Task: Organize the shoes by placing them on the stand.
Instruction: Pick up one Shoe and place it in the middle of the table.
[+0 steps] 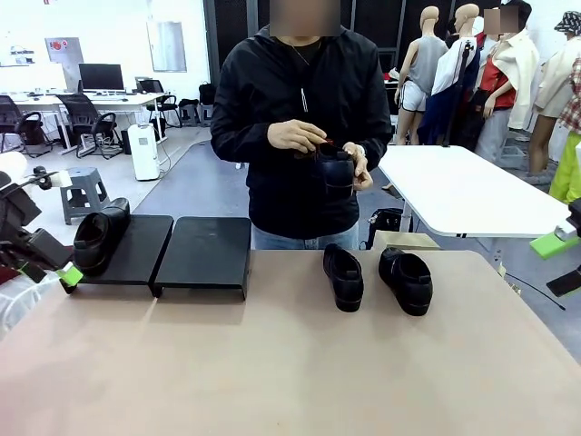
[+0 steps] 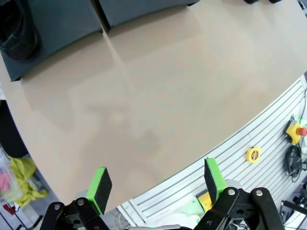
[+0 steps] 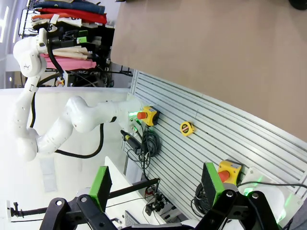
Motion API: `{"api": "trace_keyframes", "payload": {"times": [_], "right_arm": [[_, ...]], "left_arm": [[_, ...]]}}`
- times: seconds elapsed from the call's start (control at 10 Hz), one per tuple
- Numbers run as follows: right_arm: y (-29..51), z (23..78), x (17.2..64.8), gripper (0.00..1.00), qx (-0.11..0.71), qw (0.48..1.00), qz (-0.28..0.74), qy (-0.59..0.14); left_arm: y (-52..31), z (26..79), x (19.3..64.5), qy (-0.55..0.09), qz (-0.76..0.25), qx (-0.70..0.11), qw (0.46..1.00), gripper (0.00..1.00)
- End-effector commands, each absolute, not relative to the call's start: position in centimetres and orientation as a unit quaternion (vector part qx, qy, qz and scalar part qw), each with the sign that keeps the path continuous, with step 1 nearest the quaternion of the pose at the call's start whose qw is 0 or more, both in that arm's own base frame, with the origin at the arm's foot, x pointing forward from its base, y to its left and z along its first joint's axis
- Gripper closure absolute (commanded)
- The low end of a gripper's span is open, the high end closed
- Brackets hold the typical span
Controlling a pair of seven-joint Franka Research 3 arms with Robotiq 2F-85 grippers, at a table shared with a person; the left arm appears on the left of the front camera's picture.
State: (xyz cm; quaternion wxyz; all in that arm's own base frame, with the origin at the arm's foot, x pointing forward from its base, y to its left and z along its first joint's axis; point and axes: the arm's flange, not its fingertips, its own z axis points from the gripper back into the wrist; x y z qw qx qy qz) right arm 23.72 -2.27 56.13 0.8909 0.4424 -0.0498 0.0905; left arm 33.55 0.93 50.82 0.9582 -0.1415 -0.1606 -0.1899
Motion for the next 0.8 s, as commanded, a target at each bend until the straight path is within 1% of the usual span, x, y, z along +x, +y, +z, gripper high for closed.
{"api": "trace_keyframes", "payload": {"times": [0.0,0.1,0.2,0.3,0.4,0.5,0.6,0.7], "right_arm": [[-2.3,56.1,23.7,0.00,0.442,0.891,0.091,-0.050],[1.3,56.1,26.1,0.00,0.329,0.942,0.071,0.007],[4.6,56.2,28.6,0.00,0.249,0.967,0.039,0.031],[8.0,55.9,31.1,0.00,0.167,0.985,0.015,0.048],[11.3,54.8,32.5,0.00,0.120,0.991,0.001,0.054],[13.1,53.9,32.7,0.00,0.082,0.995,0.021,0.048],[12.7,54.2,31.9,0.00,0.091,0.996,-0.017,0.014],[12.9,53.4,31.2,0.00,0.138,0.990,0.029,0.016]], "left_arm": [[0.9,50.4,33.4,-0.164,-0.185,-0.136,0.959,0.00],[0.9,50.4,33.4,-0.164,-0.185,-0.136,0.959,0.00],[0.9,50.4,33.4,-0.164,-0.185,-0.136,0.959,0.00],[0.9,50.4,33.4,-0.164,-0.185,-0.136,0.959,0.00],[0.9,50.4,33.4,-0.164,-0.185,-0.136,0.959,0.00],[0.9,50.4,33.4,-0.164,-0.185,-0.136,0.959,0.00],[0.9,50.4,33.4,-0.164,-0.185,-0.136,0.959,0.00],[0.9,50.4,33.4,-0.164,-0.185,-0.136,0.959,0.00]]}}
